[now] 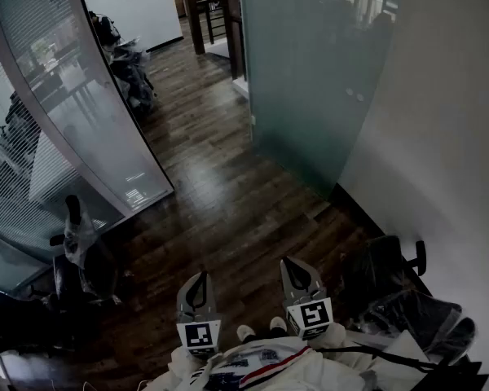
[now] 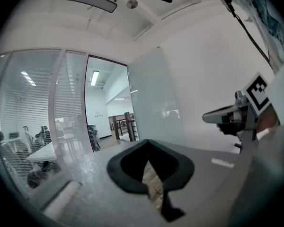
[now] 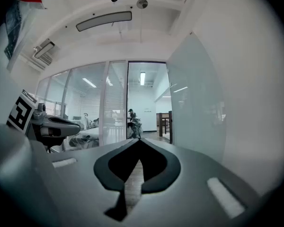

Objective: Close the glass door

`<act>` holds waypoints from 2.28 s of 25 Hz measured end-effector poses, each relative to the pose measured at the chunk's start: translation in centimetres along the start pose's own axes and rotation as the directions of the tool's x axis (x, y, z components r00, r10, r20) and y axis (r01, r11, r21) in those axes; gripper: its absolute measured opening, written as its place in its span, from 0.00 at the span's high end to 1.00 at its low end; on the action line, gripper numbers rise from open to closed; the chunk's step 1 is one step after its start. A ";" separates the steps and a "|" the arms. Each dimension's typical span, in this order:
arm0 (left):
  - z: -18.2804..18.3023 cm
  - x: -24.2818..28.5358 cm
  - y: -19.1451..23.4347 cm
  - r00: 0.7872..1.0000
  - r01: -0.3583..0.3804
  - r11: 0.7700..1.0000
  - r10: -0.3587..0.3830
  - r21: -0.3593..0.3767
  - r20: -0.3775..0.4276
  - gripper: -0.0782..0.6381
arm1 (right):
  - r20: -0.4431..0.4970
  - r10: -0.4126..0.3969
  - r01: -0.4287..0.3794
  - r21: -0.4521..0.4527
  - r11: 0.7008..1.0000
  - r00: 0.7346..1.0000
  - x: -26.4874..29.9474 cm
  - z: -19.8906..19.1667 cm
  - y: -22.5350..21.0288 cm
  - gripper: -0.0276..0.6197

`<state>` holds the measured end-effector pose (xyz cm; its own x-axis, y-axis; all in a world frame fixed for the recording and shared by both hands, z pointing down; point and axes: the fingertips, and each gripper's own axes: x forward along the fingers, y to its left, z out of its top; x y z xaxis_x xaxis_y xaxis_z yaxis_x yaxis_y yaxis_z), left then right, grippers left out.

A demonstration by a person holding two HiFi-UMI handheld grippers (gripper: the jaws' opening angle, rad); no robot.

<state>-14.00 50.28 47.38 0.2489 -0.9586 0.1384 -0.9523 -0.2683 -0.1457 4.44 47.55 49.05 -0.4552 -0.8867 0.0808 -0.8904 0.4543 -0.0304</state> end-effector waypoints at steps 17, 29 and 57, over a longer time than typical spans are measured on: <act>-0.5 4.8 -4.2 0.994 0.106 0.994 -0.106 0.024 0.023 0.89 | 0.014 -0.126 0.125 0.036 0.991 0.992 -1.7 0.1 -6.0 0.95; 2.8 9.9 -14.0 0.957 0.283 0.958 -0.285 0.033 0.055 0.89 | 0.038 -0.287 0.286 0.042 0.957 0.957 -7.7 -0.5 -15.4 0.95; 4.2 34.1 -22.2 0.848 0.530 0.848 -0.530 0.015 0.021 0.89 | -0.045 -0.520 0.522 0.057 0.851 0.853 2.4 -0.9 -34.4 0.95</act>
<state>16.41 23.12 51.19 0.7192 -0.6727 0.1740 -0.6732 -0.7366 -0.0650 34.01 29.82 51.17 0.0753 -0.9887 0.1294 -0.9959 -0.0811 -0.0401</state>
